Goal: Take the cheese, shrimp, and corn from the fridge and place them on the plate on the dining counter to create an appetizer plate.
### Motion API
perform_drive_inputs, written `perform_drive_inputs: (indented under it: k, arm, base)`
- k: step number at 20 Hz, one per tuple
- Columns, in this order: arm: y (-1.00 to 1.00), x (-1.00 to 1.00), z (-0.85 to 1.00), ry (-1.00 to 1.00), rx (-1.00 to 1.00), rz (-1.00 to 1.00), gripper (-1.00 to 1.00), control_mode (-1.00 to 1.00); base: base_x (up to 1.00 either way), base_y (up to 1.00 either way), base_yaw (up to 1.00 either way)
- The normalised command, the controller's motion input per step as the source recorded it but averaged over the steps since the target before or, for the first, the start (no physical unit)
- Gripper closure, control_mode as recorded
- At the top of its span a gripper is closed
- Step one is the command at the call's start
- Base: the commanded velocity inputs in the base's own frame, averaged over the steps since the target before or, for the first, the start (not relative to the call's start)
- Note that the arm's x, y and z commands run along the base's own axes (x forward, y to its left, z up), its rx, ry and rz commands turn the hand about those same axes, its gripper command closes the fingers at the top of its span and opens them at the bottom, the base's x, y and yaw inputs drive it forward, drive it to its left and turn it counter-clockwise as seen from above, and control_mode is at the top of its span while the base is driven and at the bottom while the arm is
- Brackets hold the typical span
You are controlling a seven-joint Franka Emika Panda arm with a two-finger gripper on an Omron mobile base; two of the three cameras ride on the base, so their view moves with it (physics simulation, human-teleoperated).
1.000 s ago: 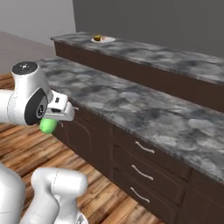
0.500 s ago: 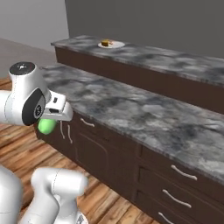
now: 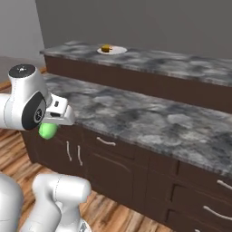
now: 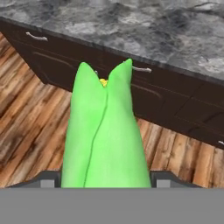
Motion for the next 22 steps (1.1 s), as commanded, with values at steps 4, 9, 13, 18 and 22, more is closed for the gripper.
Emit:
perform_drive_inputs:
  k: [4,9,13,18,22]
  arm:
    - [0.0,0.0,0.0,0.0,0.0,0.0,1.0,1.0]
    - [0.0,0.0,0.0,0.0,0.0,0.0,1.0,1.0]
    - [0.0,0.0,0.0,0.0,0.0,0.0,1.0,1.0]
    - [0.0,0.0,0.0,0.0,0.0,0.0,1.0,1.0]
    - [0.0,0.0,0.0,0.0,0.0,0.0,1.0,1.0]
  base:
    - [0.47,1.0,-0.35]
    - [0.4,1.0,-0.34]
    - [0.31,1.0,-0.32]
    - [0.16,1.0,-0.31]
    - [0.15,1.0,-0.31]
